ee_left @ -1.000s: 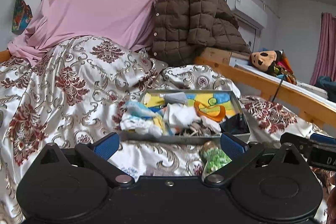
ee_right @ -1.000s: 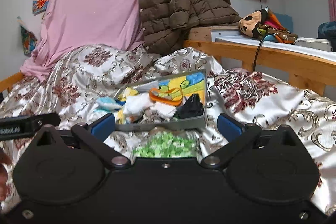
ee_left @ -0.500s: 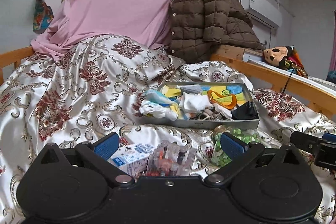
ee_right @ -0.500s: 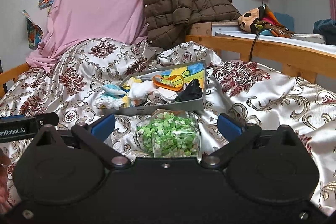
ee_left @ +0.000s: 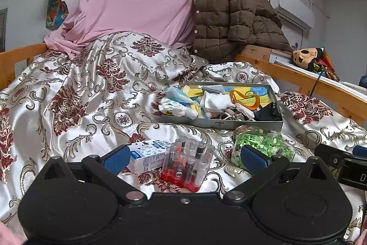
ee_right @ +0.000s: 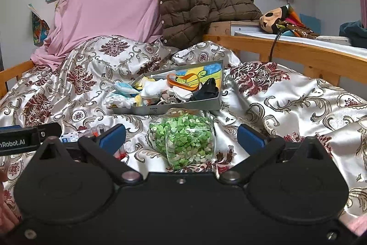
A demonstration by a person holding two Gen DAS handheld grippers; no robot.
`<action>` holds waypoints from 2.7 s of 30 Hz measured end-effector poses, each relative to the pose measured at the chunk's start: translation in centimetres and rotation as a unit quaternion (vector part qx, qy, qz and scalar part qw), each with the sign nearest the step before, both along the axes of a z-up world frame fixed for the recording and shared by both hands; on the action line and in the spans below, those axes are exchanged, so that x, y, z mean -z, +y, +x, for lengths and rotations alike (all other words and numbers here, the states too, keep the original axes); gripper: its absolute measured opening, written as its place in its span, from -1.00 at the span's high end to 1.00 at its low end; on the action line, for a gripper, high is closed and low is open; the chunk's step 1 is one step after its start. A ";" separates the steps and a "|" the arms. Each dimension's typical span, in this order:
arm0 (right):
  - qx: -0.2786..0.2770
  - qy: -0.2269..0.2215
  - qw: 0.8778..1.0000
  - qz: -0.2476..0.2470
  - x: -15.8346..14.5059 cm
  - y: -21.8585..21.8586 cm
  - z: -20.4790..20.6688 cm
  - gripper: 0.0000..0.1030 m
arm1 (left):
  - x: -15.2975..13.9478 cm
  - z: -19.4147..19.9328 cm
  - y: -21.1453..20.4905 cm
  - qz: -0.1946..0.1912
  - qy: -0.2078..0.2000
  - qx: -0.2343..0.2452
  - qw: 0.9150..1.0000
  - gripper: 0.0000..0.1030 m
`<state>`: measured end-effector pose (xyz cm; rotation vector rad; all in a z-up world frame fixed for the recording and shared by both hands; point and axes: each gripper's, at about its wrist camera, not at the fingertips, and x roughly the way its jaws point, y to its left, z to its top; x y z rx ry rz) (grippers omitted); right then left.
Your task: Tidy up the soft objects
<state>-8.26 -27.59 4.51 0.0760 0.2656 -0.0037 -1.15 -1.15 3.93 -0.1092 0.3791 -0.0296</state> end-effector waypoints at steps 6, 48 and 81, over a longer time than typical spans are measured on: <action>-0.002 -0.001 1.000 -0.004 0.0 -0.2 -0.2 -0.99 | 0.1 -0.7 0.2 -0.002 0.003 -0.015 1.000 -0.98; 0.011 0.026 1.000 -0.009 1.8 -1.4 2.1 -0.99 | 1.1 -0.8 0.3 0.024 0.027 -0.050 0.998 -0.98; 0.013 0.029 0.999 -0.007 2.1 -1.8 1.9 -0.99 | 1.1 -0.9 0.3 0.026 0.028 -0.050 0.998 -0.98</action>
